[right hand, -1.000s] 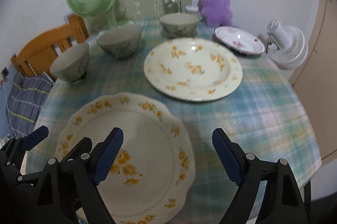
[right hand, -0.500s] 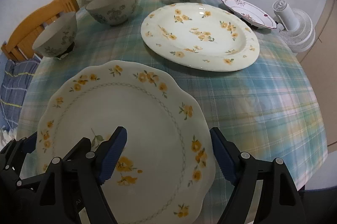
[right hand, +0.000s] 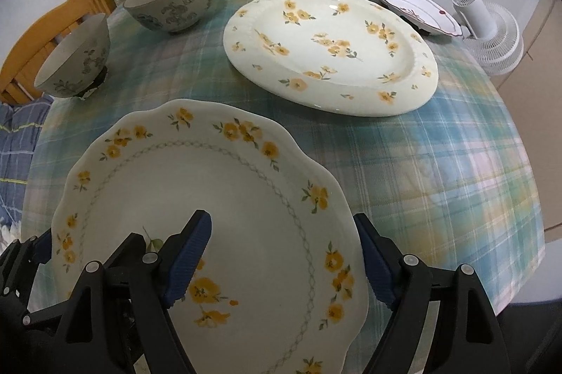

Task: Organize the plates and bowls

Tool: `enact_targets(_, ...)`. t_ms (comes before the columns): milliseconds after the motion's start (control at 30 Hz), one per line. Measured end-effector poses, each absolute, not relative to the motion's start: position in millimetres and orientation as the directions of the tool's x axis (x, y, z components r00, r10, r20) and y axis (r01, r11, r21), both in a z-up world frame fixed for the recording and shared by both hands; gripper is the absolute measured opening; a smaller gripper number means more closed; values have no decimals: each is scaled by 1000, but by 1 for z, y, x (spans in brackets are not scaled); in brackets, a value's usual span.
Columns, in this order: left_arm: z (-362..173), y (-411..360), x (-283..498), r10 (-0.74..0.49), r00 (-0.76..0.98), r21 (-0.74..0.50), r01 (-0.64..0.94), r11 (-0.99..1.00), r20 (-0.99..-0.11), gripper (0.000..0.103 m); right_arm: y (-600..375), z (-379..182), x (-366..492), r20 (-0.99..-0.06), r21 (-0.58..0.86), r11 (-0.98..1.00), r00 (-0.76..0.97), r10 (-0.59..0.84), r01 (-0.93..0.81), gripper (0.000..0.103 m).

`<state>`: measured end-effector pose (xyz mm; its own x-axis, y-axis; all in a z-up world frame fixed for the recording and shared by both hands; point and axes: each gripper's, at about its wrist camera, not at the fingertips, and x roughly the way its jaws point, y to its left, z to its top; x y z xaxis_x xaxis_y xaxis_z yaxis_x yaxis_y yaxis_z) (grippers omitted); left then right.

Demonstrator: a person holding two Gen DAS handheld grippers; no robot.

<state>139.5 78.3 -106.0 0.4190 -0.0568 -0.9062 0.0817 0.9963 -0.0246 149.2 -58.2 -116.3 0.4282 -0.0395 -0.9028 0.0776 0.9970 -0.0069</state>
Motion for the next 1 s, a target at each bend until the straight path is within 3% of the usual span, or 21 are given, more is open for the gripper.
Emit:
enact_targets(500, -66, 46, 144, -115, 468, -37, 172, 984, -877, 80, -90, -71, 142, -874, -1, 986, 479, -81, 165, 84)
enact_targets(1000, -61, -44, 149, -86, 467, -35, 118, 992, -880, 80, -179, -66, 146, -882, 28, 992, 470, -35, 125, 83)
